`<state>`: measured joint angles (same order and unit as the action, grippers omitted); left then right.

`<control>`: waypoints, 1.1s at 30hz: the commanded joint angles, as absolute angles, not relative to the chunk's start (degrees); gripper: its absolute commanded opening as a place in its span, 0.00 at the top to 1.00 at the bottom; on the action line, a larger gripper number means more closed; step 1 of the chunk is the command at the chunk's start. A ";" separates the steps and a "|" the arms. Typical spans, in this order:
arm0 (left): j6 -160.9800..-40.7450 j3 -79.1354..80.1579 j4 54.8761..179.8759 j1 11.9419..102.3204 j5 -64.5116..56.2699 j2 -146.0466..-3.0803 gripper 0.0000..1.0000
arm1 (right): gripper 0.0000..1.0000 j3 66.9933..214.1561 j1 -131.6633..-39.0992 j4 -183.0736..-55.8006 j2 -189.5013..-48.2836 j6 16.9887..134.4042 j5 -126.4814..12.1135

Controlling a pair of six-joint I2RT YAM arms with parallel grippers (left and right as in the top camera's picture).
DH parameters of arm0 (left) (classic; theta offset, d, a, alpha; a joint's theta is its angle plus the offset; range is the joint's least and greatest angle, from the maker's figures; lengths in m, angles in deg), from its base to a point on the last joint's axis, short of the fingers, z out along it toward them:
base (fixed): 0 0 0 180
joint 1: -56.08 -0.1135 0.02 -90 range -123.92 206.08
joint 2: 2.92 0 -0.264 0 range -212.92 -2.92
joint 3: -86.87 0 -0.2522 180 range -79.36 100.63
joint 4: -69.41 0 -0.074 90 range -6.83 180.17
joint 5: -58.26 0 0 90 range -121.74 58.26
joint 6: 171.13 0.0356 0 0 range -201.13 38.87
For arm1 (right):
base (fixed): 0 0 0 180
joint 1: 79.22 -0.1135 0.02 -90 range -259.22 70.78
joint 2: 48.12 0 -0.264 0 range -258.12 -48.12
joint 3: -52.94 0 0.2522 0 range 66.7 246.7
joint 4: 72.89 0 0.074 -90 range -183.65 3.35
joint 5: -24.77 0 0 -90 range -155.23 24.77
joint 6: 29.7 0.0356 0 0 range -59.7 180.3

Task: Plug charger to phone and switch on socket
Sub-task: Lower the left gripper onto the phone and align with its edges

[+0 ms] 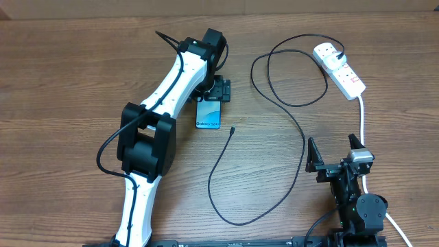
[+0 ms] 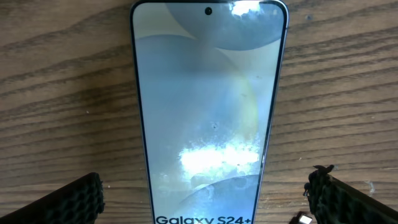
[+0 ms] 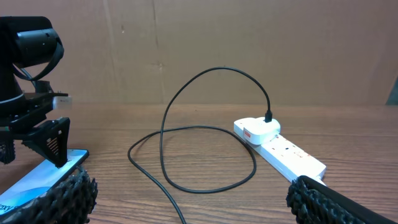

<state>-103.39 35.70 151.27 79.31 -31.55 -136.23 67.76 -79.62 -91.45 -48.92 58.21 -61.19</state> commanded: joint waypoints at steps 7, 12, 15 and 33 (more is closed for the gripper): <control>-101.86 36.97 151.42 79.87 -32.38 -138.57 0.00 | 0.00 67.17 -79.51 -91.27 -48.31 58.56 -61.72; -101.88 36.95 151.68 79.94 -33.72 -139.38 0.00 | 0.00 67.17 -79.51 -91.27 -48.31 58.56 -61.72; -101.88 36.95 151.68 80.00 -33.65 -140.30 0.00 | 0.00 67.17 -79.51 -91.27 -48.31 58.54 -61.72; -101.88 36.95 150.63 79.81 -33.21 -143.18 0.00 | 0.00 67.17 -79.51 -91.27 -48.31 58.56 -61.72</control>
